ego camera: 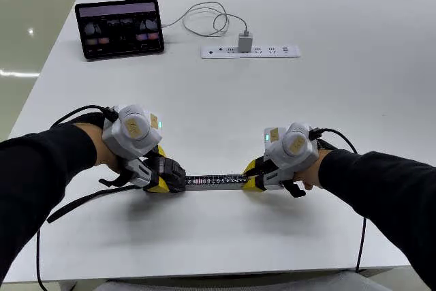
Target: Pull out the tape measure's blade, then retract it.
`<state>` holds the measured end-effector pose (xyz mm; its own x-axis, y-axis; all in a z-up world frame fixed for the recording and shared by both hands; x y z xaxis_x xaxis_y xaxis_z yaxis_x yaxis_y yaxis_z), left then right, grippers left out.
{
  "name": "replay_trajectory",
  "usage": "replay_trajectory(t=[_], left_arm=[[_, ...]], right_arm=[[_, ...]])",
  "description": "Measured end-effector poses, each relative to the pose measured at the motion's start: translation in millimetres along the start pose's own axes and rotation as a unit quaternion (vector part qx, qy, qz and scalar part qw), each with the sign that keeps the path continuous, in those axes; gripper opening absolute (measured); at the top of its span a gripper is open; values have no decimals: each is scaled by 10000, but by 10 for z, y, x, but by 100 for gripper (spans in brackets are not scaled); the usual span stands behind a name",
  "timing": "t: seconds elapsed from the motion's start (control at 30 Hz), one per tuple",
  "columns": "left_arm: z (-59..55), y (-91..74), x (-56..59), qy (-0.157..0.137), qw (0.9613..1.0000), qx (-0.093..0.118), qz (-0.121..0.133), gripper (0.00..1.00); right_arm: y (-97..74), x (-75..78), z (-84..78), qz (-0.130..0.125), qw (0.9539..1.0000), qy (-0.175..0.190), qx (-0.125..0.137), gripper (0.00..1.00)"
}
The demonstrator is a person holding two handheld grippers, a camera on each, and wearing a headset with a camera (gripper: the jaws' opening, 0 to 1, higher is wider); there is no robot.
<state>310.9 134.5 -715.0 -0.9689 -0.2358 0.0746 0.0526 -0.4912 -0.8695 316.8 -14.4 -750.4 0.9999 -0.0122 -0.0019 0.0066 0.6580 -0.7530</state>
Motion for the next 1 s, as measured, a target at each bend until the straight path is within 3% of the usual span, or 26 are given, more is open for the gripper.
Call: replay_trajectory(t=[1.0], left_arm=[[3,2,-5,-3,10000,8,30,34]], right_arm=[[-185,14,-230,-116,9998,122,-39,9]])
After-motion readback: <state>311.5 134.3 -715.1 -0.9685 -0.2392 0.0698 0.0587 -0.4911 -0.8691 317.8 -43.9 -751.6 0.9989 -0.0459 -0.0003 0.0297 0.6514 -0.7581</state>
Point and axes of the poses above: the centre of the closed fingertips' face, and the gripper's own axes: y roughly forward along the fingers, x roughly to its right, z roughly out of its top, the point moved 1 cm from there along -y, roughly backward along the fingers, and after that the axes turned 4 degrees about -y, right-handed, at the moved point
